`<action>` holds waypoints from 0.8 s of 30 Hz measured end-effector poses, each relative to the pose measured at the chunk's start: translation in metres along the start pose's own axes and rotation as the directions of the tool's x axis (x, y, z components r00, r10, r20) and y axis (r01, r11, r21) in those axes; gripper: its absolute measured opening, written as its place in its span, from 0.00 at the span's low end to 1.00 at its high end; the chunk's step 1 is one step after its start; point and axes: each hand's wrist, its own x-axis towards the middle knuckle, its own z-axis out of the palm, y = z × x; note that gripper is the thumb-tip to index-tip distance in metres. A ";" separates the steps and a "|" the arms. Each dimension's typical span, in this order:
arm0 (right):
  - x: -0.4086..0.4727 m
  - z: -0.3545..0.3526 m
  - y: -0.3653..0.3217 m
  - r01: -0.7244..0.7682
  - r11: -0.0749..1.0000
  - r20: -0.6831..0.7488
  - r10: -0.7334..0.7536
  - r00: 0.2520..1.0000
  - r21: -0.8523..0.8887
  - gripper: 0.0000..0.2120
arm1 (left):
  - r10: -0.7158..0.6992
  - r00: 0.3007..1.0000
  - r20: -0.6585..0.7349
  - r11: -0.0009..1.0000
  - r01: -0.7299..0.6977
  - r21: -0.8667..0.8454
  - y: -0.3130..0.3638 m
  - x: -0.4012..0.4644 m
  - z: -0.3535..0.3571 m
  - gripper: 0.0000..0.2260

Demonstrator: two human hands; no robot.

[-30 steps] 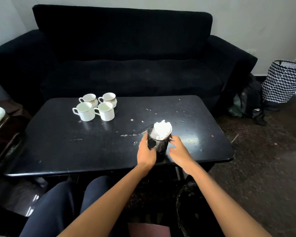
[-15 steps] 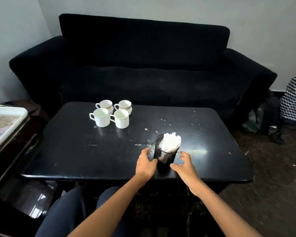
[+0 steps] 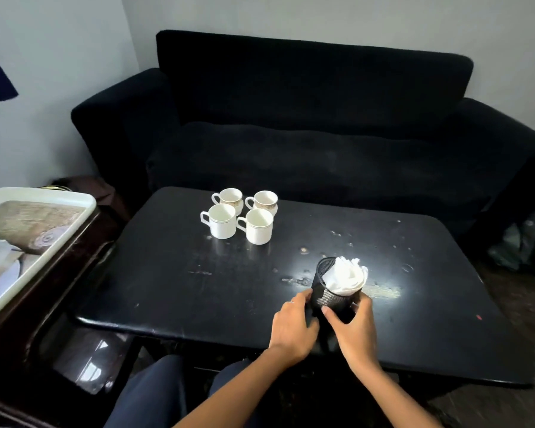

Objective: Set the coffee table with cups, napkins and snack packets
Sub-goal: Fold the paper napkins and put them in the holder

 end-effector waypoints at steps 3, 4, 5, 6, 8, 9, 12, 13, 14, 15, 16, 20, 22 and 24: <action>0.001 0.013 -0.008 0.035 0.999 -0.010 -0.035 0.999 -0.023 0.30 | -0.008 1.000 -0.019 1.000 0.008 0.027 -0.007 0.005 -0.007 0.27; 0.001 0.018 -0.010 0.043 0.999 -0.006 -0.043 0.999 -0.033 0.30 | -0.012 1.000 -0.029 0.999 0.013 0.032 -0.010 0.007 -0.009 0.27; 0.001 0.023 -0.012 0.053 0.998 0.002 -0.053 0.999 -0.041 0.30 | -0.018 0.999 -0.041 0.999 0.019 0.034 -0.013 0.009 -0.011 0.28; 0.001 0.028 -0.013 0.068 0.997 0.015 -0.067 0.998 -0.049 0.29 | -0.025 0.998 -0.058 0.999 0.027 0.035 -0.016 0.012 -0.013 0.28; 0.002 0.038 -0.015 0.107 0.992 0.046 -0.104 0.993 -0.065 0.29 | -0.031 0.995 -0.093 0.998 0.035 0.043 -0.021 0.018 -0.017 0.30; 0.002 0.043 -0.016 0.125 0.990 0.060 -0.121 0.991 -0.071 0.29 | -0.029 0.994 -0.106 0.998 0.035 0.051 -0.023 0.022 -0.019 0.30; 0.008 0.055 -0.020 0.152 0.986 0.079 -0.147 0.986 -0.063 0.30 | -0.035 0.988 -0.150 0.999 0.036 0.003 -0.027 0.033 -0.025 0.33; 0.013 0.059 -0.022 0.161 0.985 0.081 -0.156 0.984 -0.063 0.29 | -0.041 0.985 -0.170 0.999 0.037 -0.030 -0.028 0.037 -0.026 0.33; 0.018 0.062 -0.023 0.173 0.983 0.080 -0.168 0.983 -0.063 0.29 | -0.041 0.980 -0.193 0.998 0.032 -0.053 -0.029 0.041 -0.026 0.32; 0.023 0.065 -0.024 0.184 0.981 0.076 -0.180 0.981 -0.062 0.27 | -0.036 0.976 -0.213 0.998 0.024 -0.062 -0.029 0.045 -0.026 0.30; 0.029 0.069 -0.025 0.192 0.980 0.069 -0.187 0.980 -0.060 0.26 | -0.033 0.973 -0.228 0.998 0.018 -0.065 -0.030 0.049 -0.024 0.29; 0.059 0.084 -0.028 0.185 0.981 -0.009 -0.185 0.983 -0.058 0.21 | -0.005 0.970 -0.245 1.000 -0.002 -0.027 -0.032 0.070 -0.012 0.29; 0.076 0.091 -0.029 0.198 0.979 -0.040 -0.200 0.979 -0.059 0.20 | 0.017 0.971 -0.239 1.000 -0.013 0.018 -0.029 0.087 -0.007 0.31; 0.093 0.098 -0.030 0.209 0.975 -0.054 -0.213 0.976 -0.069 0.20 | 0.017 0.969 -0.245 1.000 -0.012 0.025 -0.027 0.105 -0.004 0.32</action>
